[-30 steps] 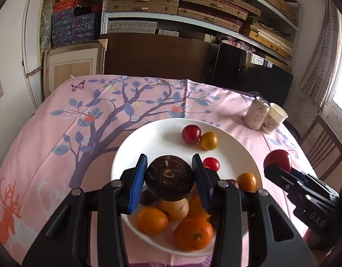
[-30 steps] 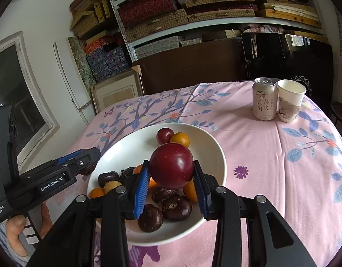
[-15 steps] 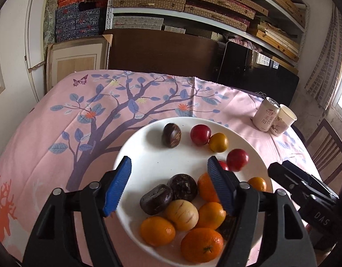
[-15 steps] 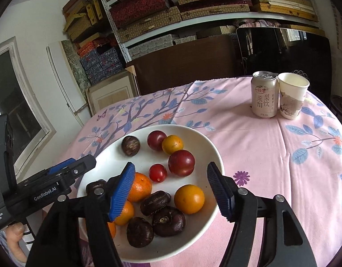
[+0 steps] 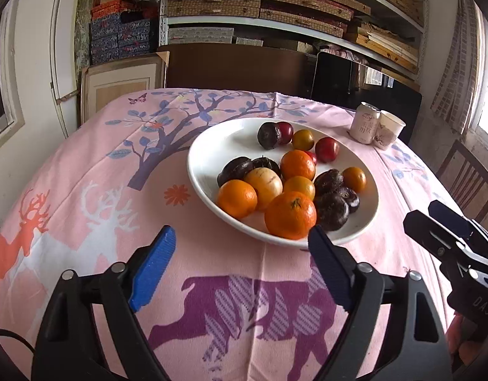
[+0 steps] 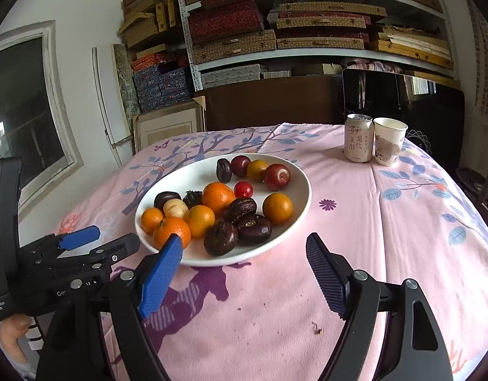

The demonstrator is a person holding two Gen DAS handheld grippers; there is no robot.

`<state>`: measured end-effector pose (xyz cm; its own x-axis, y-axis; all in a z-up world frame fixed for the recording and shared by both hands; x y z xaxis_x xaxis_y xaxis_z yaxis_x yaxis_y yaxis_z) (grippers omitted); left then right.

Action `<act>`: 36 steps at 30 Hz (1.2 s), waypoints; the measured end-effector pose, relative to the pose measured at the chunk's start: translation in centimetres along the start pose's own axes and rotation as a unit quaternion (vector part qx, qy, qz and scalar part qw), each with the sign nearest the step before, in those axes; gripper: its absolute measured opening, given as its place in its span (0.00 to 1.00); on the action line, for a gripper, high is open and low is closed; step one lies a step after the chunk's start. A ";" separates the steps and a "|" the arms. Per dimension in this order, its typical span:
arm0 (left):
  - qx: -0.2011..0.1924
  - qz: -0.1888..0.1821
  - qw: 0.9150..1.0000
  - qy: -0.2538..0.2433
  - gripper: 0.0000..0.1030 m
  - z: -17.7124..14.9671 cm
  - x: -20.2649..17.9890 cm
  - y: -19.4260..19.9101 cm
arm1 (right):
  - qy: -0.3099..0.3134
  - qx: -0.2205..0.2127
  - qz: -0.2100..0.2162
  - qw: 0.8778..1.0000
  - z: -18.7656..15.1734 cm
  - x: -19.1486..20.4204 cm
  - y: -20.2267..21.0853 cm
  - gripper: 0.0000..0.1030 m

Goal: Organize fruits

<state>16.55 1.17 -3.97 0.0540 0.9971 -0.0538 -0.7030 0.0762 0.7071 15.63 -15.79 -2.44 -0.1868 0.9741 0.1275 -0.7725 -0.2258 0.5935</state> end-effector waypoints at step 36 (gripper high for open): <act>-0.016 0.033 0.999 0.001 0.95 -1.1 1.0 2.1 | -0.011 0.004 -0.061 0.998 -1.5 -1.4 1.1 0.96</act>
<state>14.33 2.31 -3.31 0.0041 0.9999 -0.0093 -0.7267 0.0094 0.6869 14.10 -17.39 -3.17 -0.0792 0.9943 0.0714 -0.7834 -0.1064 0.6124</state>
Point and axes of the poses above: each gripper's, at about its wrist camera, not at the fingertips, and y roughly against the way its jaws point, x to its left, z to its top, the point moved 8 cm from there along -y, roughly the way its jaws point, and after that the axes turned 6 degrees about x, right-handed, at the moved point
